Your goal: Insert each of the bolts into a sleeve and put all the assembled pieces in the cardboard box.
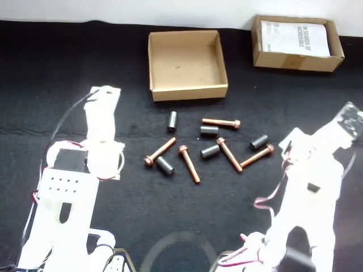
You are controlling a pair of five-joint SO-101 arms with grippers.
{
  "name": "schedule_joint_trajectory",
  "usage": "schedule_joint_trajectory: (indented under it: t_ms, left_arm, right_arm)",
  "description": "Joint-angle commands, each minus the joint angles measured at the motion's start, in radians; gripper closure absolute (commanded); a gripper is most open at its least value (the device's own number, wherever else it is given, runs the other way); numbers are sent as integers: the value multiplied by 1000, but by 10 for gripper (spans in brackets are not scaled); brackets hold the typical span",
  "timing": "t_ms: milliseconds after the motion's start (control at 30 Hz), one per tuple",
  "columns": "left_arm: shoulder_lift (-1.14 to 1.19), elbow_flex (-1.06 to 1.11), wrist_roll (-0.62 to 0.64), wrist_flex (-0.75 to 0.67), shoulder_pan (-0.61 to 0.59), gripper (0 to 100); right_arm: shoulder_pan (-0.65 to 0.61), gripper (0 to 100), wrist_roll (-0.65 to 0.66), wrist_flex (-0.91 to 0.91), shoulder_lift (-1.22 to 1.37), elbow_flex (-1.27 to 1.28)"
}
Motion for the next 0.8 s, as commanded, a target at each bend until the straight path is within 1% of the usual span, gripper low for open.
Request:
schedule_joint_trajectory:
  t_ms: [0, 133, 300, 367, 467, 567, 633, 767]
  left_arm:
    - [4, 38, 3, -28, -21, 962]
    - [4, 102, 2, -64, -24, 958]
    - [2, 202, 2, -107, -25, 857]
    - [1, 226, 2, -120, -25, 835]
    - [1, 248, 2, -161, -25, 832]
    - [4, 272, 2, -209, -25, 829]
    - [4, 298, 2, -241, -25, 829]
    - [4, 354, 2, -293, -25, 829]
  right_arm:
    - [-65, 985, -11, -16, 101, -94]
    - [-110, 985, -8, -15, 202, -200]
    - [-159, 985, -11, -15, 309, -303]
    - [-174, 985, -11, -15, 349, -334]
    - [-186, 974, -11, -16, 417, -374]
    - [-186, 902, -11, -16, 487, -418]
    - [-185, 875, -12, -16, 522, -435]
    - [-185, 892, -89, -12, 535, -432]
